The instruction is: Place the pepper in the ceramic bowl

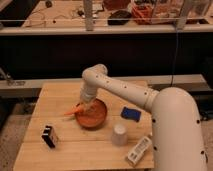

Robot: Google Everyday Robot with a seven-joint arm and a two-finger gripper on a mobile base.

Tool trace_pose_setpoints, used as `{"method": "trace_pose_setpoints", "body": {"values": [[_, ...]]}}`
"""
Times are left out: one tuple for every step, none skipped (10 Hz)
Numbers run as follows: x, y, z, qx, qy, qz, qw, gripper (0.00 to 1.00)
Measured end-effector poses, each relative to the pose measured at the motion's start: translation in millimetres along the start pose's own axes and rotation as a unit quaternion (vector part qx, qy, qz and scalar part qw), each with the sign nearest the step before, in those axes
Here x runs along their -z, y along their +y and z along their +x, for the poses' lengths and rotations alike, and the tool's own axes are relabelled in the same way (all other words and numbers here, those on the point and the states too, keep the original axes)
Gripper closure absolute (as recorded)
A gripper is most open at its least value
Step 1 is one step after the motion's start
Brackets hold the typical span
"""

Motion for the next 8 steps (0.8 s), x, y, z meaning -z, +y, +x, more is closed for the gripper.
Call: {"method": "trace_pose_setpoints", "body": {"values": [[0.2,0.2,0.1,0.0,0.0,-0.001,1.0,0.78],[0.1,0.6,0.5,-0.001,0.0,-0.002,1.0,0.77],[0.1,1.0,0.7,-0.001,0.0,-0.003,1.0,0.77],[0.1,1.3,0.7,-0.001,0.0,-0.003,1.0,0.77],[-0.2,1.8,0.9,-0.002,0.0,-0.005,1.0,0.77],[-0.1,2.0,1.0,-0.002,0.0,-0.005,1.0,0.73],[0.0,2.4,1.2,-0.002,0.0,-0.006,1.0,0.71],[0.1,2.7,1.4,-0.003,0.0,-0.007,1.0,0.7]]}}
